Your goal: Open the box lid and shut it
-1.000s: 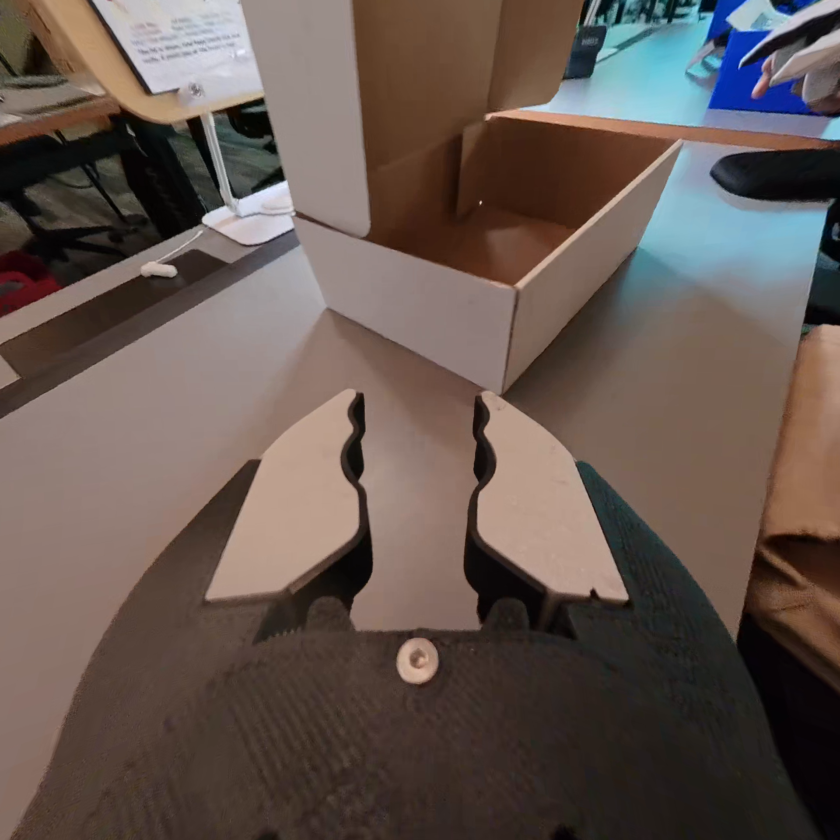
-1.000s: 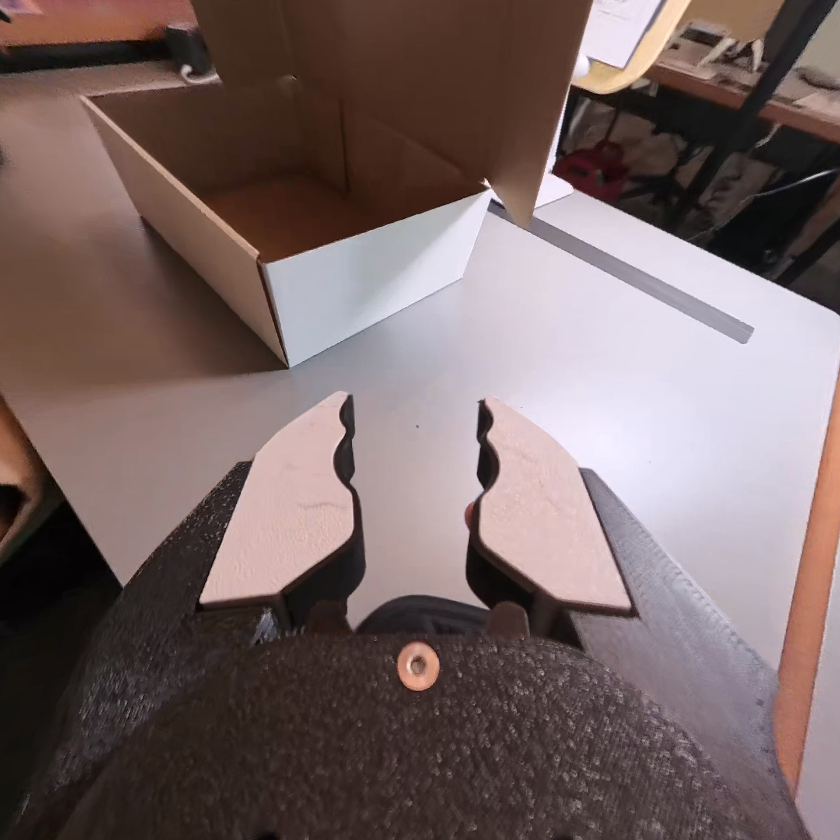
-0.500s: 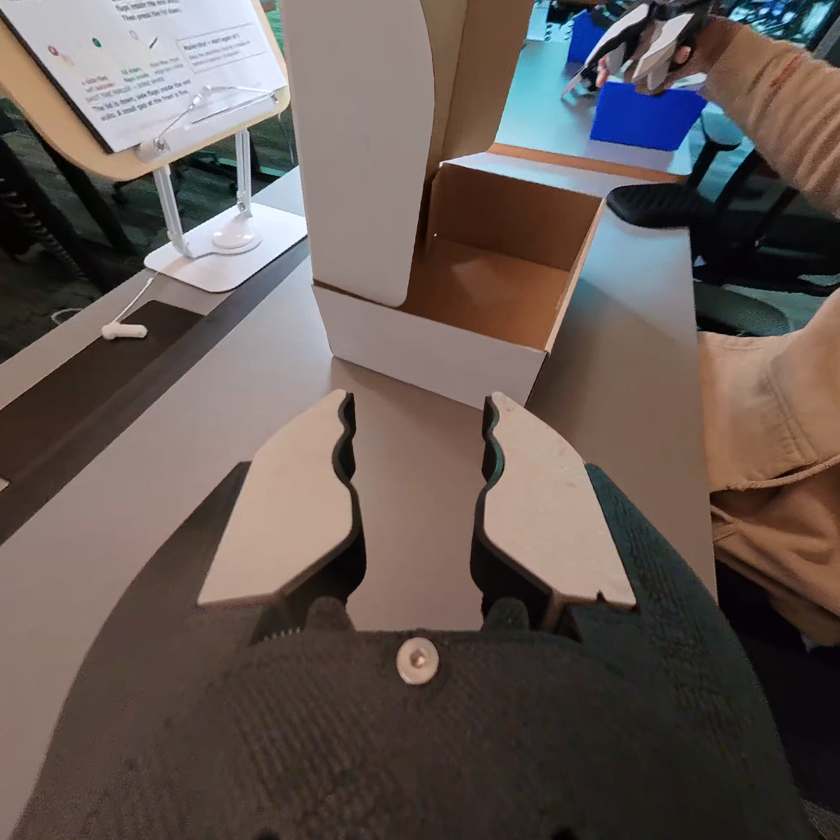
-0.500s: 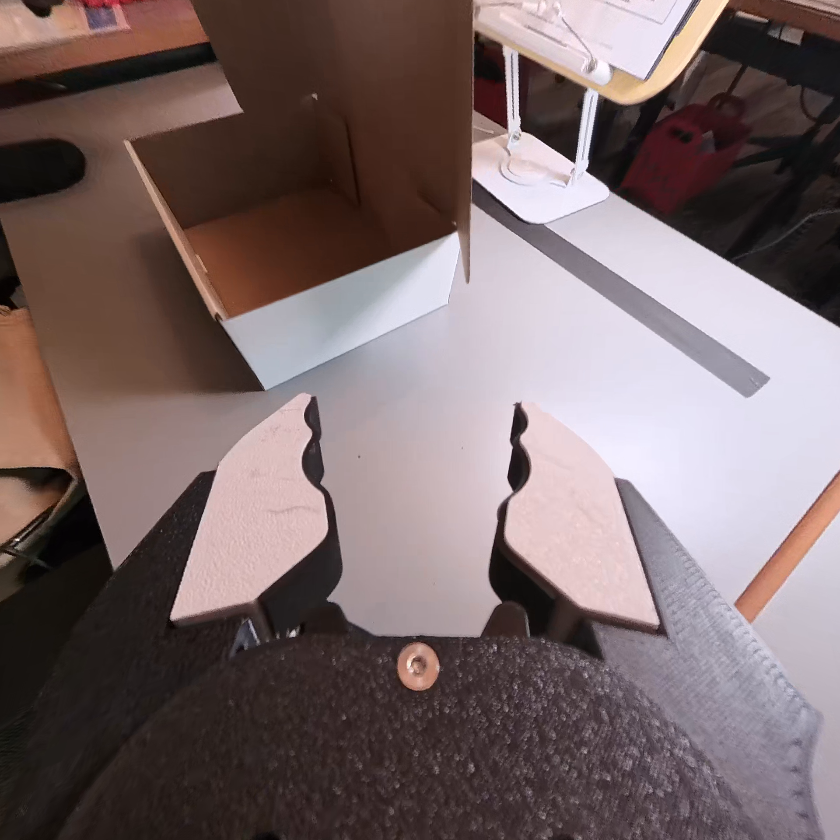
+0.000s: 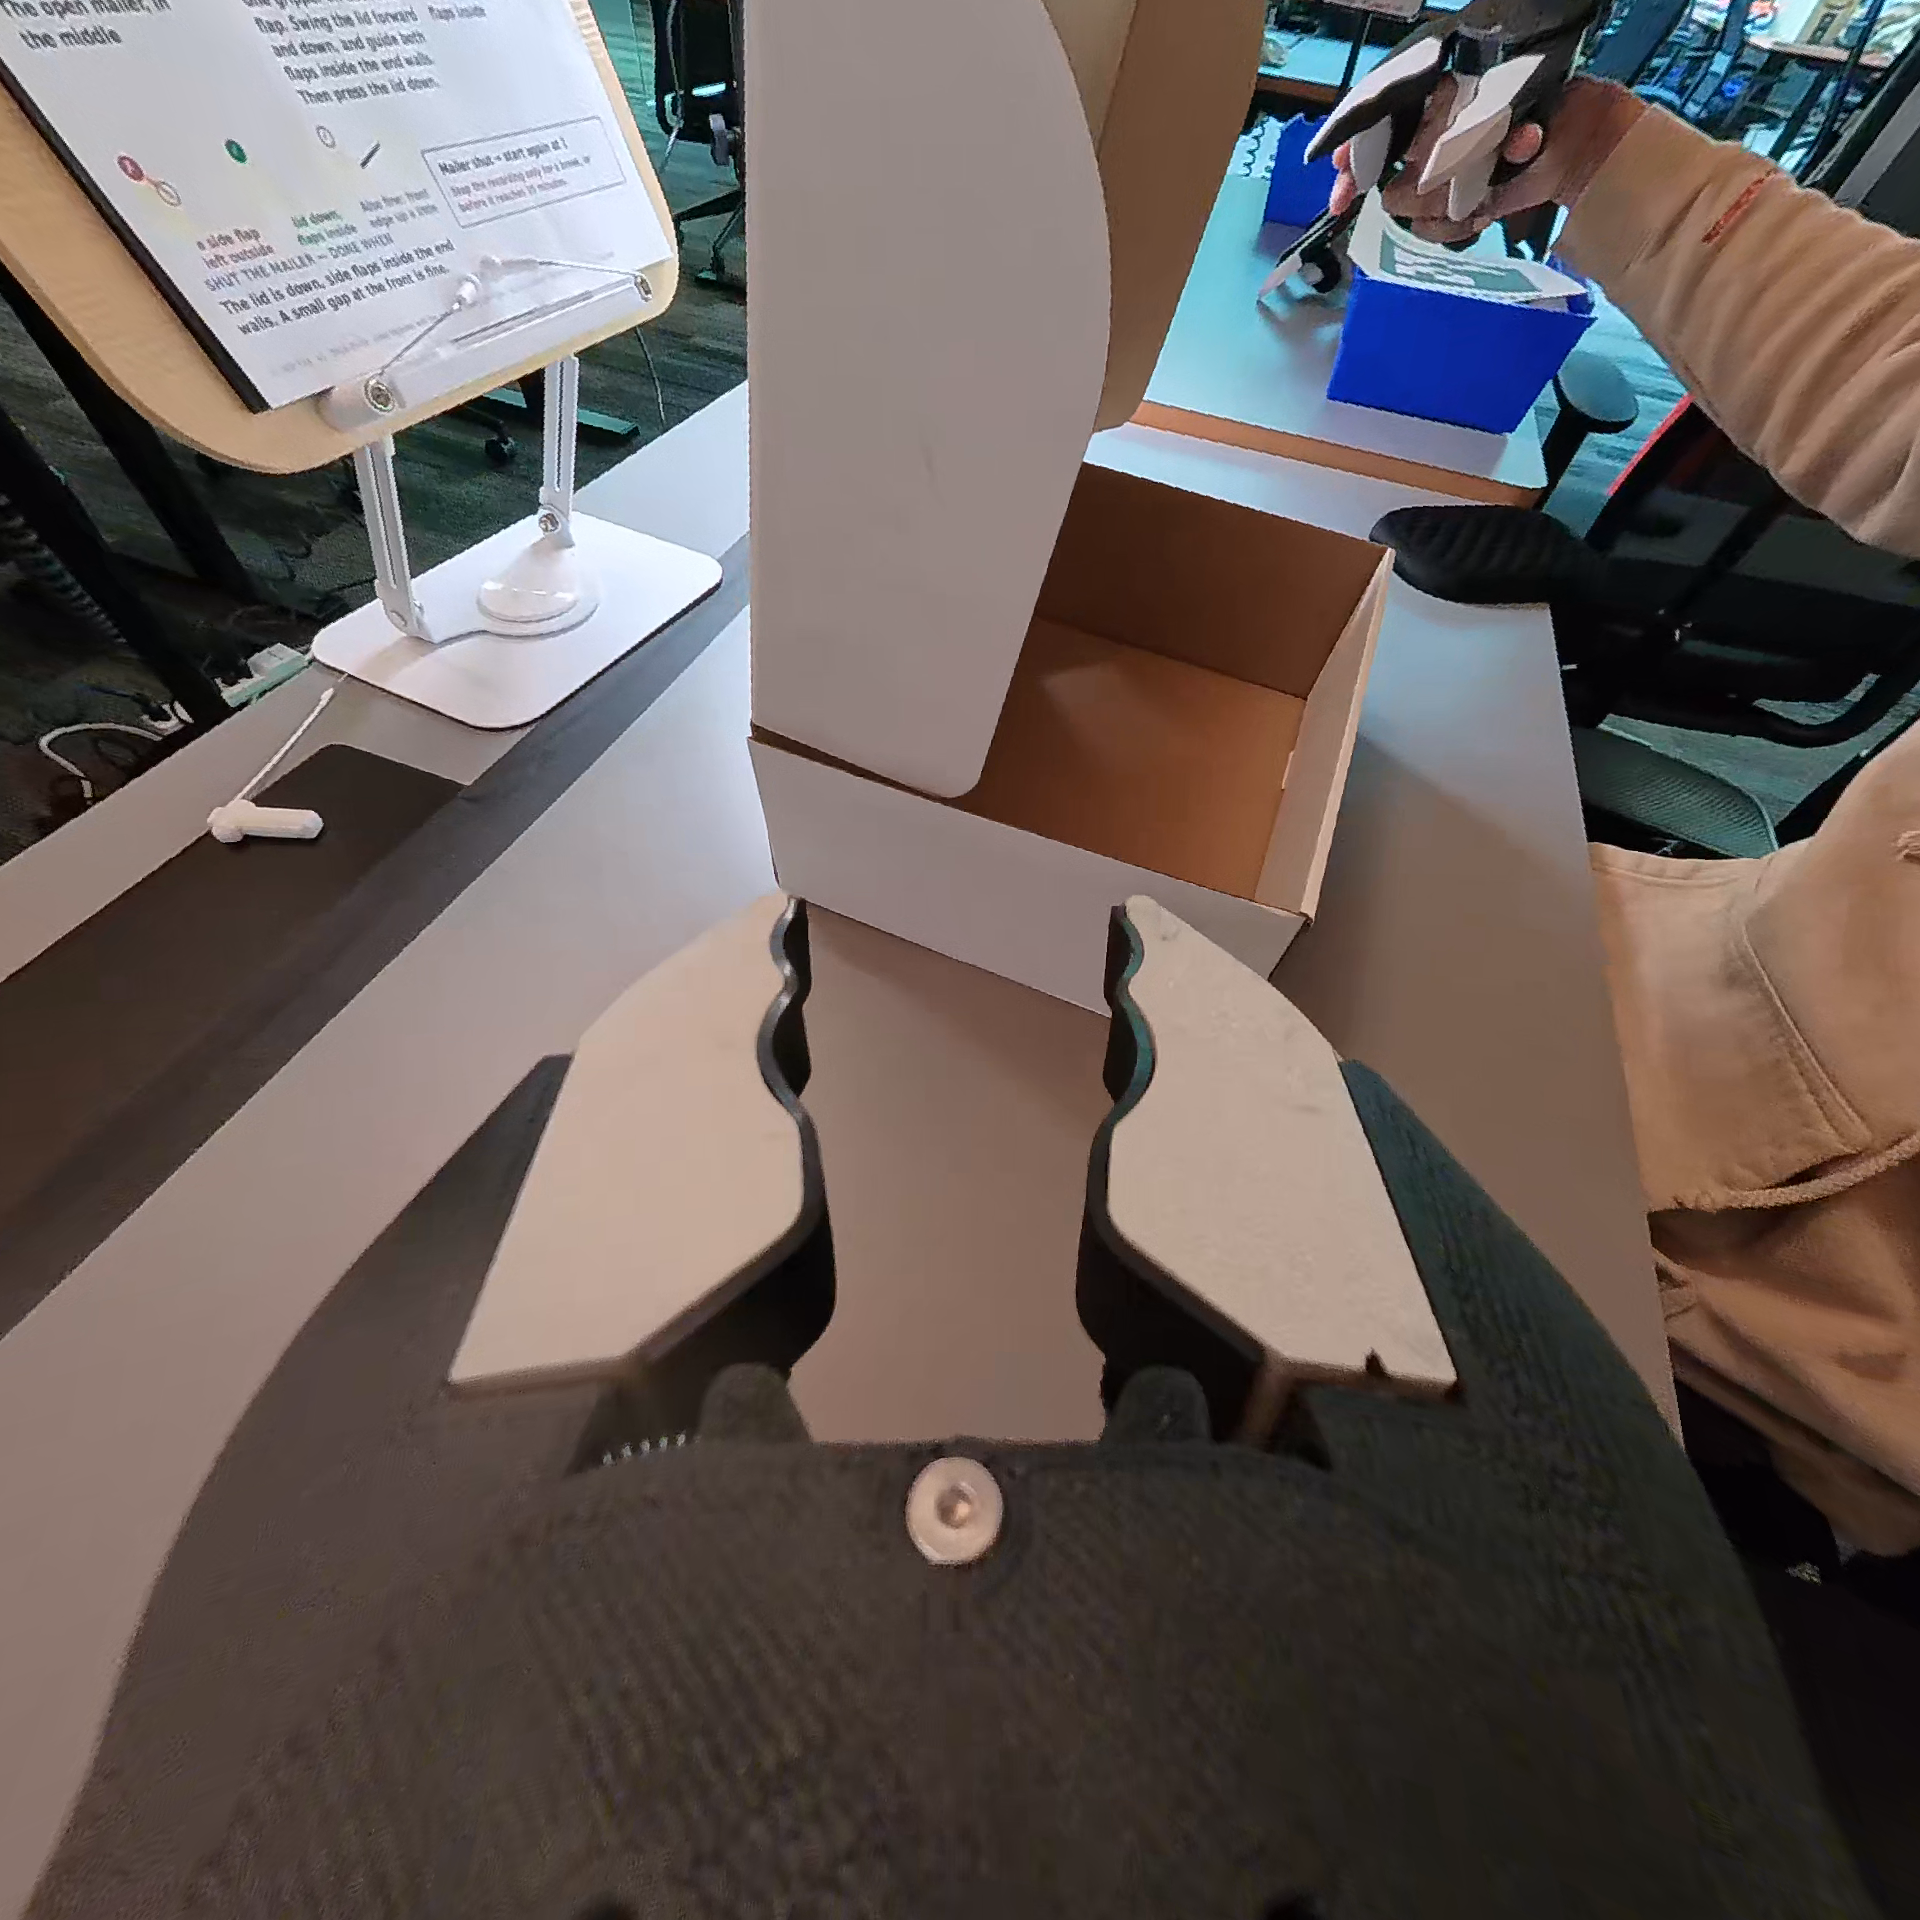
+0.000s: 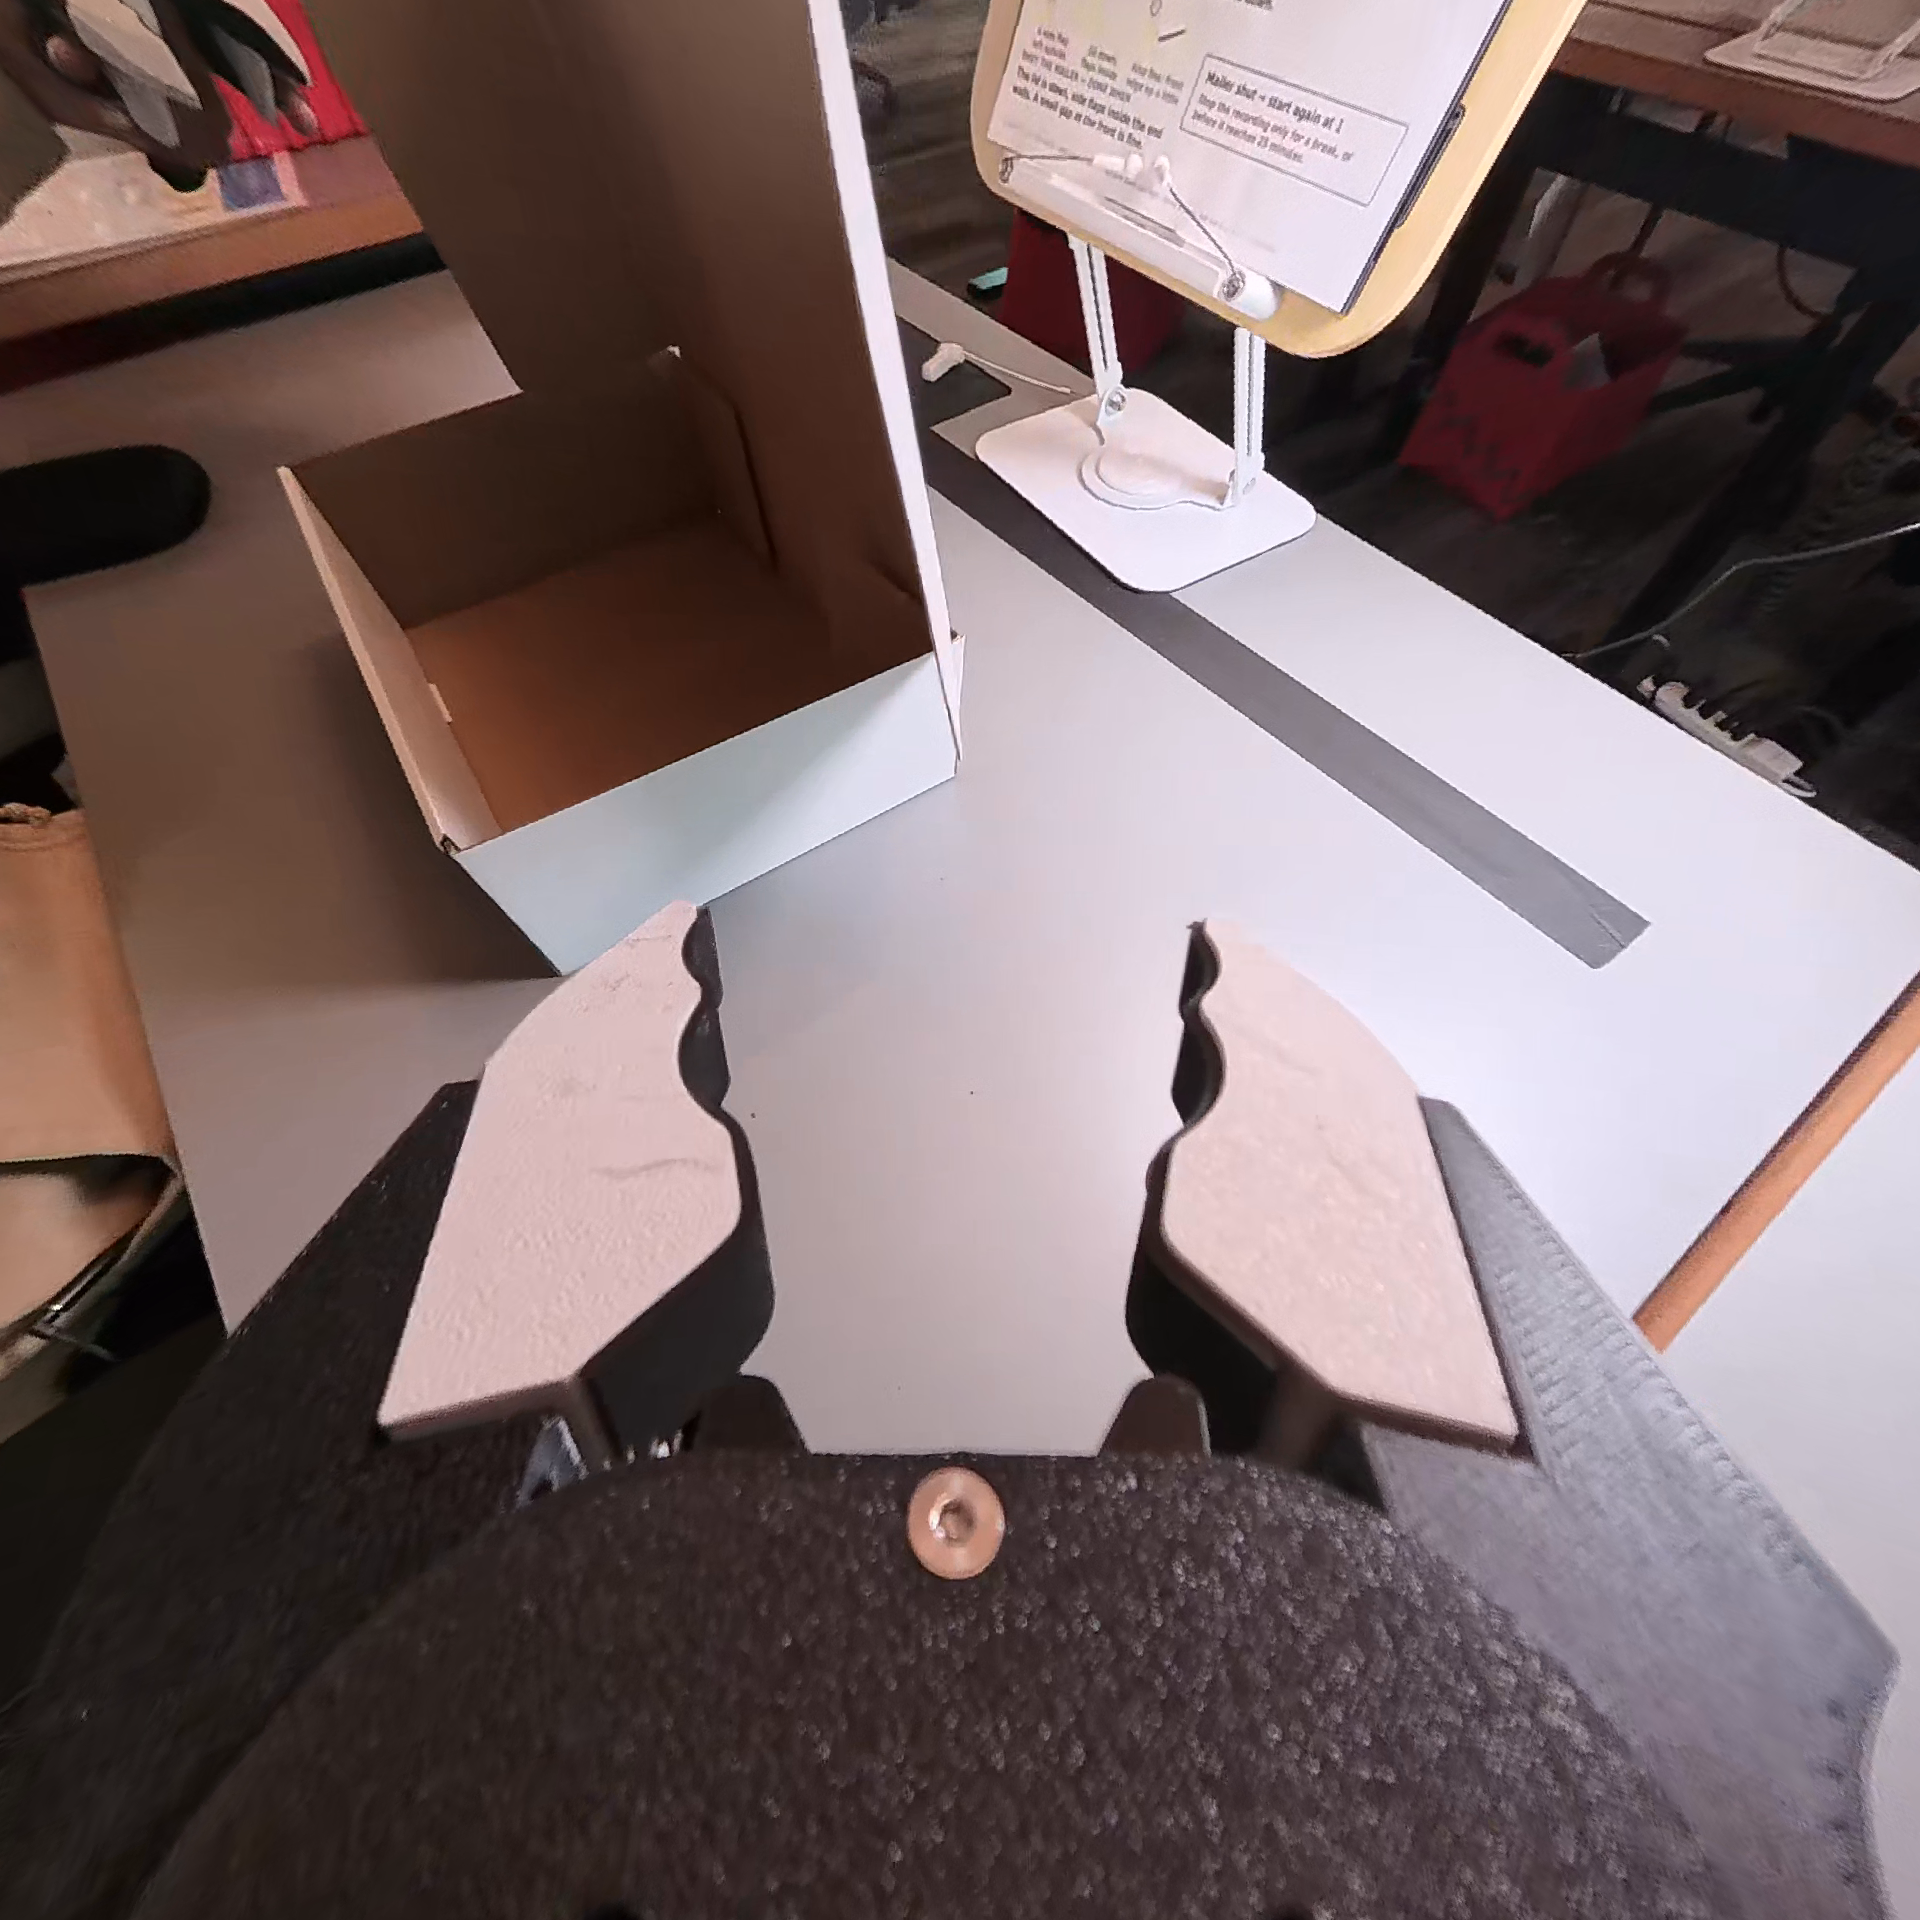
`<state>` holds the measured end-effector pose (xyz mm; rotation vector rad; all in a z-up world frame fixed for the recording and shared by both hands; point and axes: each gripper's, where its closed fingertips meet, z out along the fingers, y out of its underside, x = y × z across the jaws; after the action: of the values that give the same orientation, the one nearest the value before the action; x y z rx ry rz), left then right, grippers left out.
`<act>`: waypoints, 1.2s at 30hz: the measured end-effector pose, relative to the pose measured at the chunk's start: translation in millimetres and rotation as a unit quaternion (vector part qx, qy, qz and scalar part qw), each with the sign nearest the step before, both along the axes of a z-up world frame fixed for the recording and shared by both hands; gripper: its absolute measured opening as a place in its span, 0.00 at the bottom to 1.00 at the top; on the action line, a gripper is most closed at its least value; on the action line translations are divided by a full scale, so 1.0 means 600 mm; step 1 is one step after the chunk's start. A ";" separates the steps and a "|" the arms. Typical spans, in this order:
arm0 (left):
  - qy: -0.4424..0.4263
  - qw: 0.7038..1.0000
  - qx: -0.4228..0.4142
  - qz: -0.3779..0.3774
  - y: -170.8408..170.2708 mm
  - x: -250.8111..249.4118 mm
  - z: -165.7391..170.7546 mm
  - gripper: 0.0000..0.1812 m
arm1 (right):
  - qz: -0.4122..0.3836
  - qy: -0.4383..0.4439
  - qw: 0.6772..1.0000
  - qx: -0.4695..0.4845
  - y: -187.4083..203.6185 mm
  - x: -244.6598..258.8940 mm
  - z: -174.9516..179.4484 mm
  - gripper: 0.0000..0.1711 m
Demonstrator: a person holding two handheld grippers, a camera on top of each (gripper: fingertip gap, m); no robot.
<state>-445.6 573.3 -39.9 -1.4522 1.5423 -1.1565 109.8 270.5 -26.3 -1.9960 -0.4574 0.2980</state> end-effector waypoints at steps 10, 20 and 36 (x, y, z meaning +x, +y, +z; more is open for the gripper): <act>-0.018 0.999 0.024 0.042 -0.020 -0.020 0.000 0.31 | -0.023 -0.026 0.998 0.045 -0.029 -0.020 0.007 0.48; -0.106 0.975 0.069 0.181 -0.098 -0.019 -0.014 0.26 | -0.156 -0.008 0.973 0.171 -0.063 -0.112 -0.008 0.41; -0.171 0.912 0.073 0.366 -0.167 0.045 -0.048 0.28 | -0.267 0.025 0.935 0.231 0.006 -0.252 -0.057 0.42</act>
<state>-418.6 473.1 -68.4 -1.4387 0.7105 -0.7576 -41.2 274.3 -60.6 -1.5655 0.0628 -0.0969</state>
